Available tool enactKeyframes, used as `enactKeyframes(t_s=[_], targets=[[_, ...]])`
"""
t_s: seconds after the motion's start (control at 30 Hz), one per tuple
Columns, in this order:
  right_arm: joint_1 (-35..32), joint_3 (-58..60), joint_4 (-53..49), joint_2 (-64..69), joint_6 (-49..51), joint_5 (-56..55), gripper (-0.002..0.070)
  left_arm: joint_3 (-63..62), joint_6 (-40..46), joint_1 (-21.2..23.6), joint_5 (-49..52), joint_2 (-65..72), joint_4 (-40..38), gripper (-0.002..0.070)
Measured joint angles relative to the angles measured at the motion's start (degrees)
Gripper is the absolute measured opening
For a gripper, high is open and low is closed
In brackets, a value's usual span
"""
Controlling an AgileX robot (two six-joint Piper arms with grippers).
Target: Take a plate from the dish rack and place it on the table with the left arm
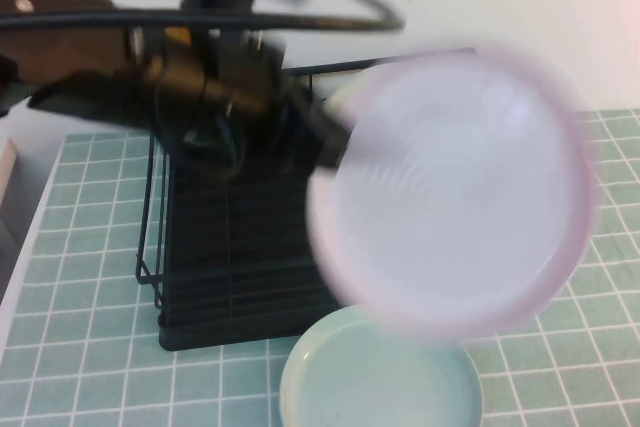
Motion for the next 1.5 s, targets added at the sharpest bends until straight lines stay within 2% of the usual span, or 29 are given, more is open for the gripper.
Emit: enactKeyframes(t_s=[0.1,0.23,0.5,0.73,0.83,1.0,1.1,1.2,1.4,1.5], targets=[[0.0,0.0,0.0,0.0,0.0,0.0,-0.0003,0.0,-10.43,0.0,10.98,0.66,10.3,0.0002],[0.0,0.0,0.0,0.0,0.0,0.0,-0.0003,2.94,-16.32,0.0,14.15,1.11,15.45,0.0002],[0.0,0.0,0.0,0.0,0.0,0.0,-0.0003,16.58,-19.58,0.0,6.43,3.18,14.0,0.0002],[0.0,0.0,0.0,0.0,0.0,0.0,-0.0003,20.58,-13.9,0.0,0.28,6.25,6.53,0.0013],[0.0,0.0,0.0,0.0,0.0,0.0,-0.0003,20.58,-11.3,0.0,-2.25,6.48,3.1,0.0083],[0.0,0.0,0.0,0.0,0.0,0.0,-0.0003,20.58,-11.19,0.0,-3.39,6.48,1.68,0.0293],[0.0,0.0,0.0,0.0,0.0,0.0,-0.0003,20.16,-11.19,0.0,-2.93,6.48,1.68,0.0341],[0.0,0.0,0.0,0.0,0.0,0.0,-0.0003,18.89,-11.29,0.0,-1.81,5.52,1.61,0.0298],[0.0,0.0,0.0,0.0,0.0,0.0,-0.0003,16.77,-12.04,0.0,-0.22,-3.24,1.61,0.0101],[0.0,0.0,0.0,0.0,0.0,0.0,-0.0003,16.55,-12.85,0.0,0.35,-10.41,2.28,0.0032]])
